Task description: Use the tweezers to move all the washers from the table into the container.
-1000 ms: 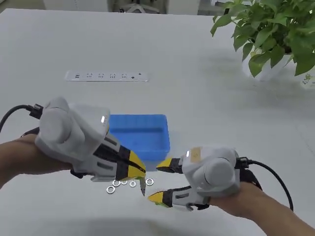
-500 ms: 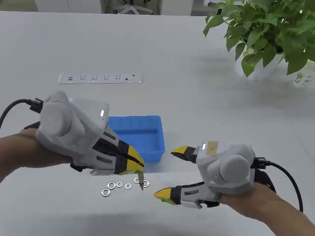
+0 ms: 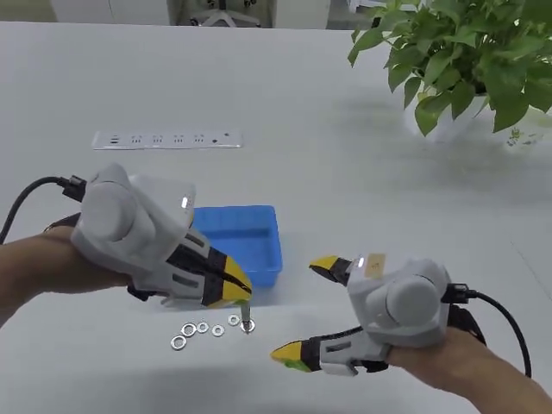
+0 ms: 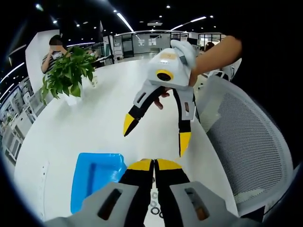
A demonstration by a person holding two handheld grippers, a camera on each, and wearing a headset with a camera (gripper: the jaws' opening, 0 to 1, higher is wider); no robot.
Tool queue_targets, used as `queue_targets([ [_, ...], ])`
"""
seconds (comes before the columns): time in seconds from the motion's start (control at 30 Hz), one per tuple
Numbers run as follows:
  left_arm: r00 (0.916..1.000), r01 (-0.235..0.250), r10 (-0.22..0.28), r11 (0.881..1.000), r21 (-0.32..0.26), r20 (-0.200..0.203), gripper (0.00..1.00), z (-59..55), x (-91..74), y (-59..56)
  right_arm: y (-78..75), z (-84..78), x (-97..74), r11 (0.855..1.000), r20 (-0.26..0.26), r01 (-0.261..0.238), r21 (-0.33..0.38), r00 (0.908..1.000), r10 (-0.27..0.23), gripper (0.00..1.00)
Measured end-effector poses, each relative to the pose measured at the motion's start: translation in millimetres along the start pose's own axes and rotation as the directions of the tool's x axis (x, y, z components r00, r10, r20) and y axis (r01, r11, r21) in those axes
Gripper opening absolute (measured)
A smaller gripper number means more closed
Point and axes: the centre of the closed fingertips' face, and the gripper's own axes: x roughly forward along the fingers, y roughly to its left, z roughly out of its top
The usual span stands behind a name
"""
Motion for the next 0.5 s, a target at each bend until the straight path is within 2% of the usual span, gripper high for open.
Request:
queue_targets([
  [0.2,0.9999,0.014,-0.014,1.0,0.003,-0.006,0.05,-2.9,5.5,0.6,-1.4,-1.7,-2.1,1.0,-0.002,0.005,-0.001,1.0,-0.005,0.76],
  [0.5,0.9998,0.019,-0.019,1.0,0.002,0.008,0.05,-1.6,7.2,3.7,-3.1,-4.0,-3.3,1.0,0.001,0.009,0.003,1.0,-0.009,0.75],
])
